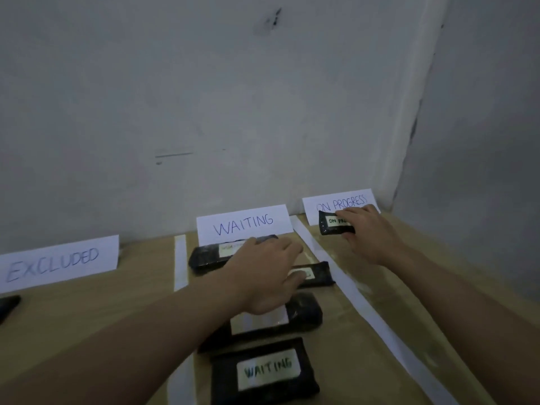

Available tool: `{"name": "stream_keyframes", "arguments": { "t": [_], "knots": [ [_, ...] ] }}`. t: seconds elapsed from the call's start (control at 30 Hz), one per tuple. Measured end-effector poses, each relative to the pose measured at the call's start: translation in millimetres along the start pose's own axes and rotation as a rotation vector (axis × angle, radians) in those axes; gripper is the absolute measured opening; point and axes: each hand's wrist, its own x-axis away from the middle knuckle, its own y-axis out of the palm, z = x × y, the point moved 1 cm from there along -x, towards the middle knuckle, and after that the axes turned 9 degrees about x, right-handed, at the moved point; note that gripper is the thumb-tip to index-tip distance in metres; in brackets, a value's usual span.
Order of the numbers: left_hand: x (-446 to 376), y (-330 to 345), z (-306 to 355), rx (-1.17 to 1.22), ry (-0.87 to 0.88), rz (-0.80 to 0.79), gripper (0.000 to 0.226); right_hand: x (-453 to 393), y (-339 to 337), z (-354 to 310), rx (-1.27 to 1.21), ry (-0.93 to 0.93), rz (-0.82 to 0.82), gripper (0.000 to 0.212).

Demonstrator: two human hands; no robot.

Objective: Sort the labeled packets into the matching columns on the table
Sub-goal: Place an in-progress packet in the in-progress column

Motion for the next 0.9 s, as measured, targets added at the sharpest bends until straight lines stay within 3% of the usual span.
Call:
{"name": "stream_keyframes", "arguments": {
  "t": [0.1,0.4,0.5,0.6,0.9],
  "knots": [
    [-18,4,-14,0.003,0.019,0.024,0.044,-26,23,7,0.027,0.003,-0.132,0.047],
    [-35,22,-30,0.066,0.031,0.022,0.045,-52,57,12,0.048,-0.031,-0.282,0.055],
    [-29,20,-29,0.056,0.04,0.016,0.043,-41,50,4,0.051,-0.057,-0.251,0.057],
    [-16,12,-30,0.014,0.046,0.017,0.041,-23,33,-13,-0.035,-0.118,-0.108,0.046],
    [95,-24,-53,-0.07,-0.128,-0.003,0.051,57,-57,-115,-0.207,-0.47,0.049,0.038]
  ]
}}
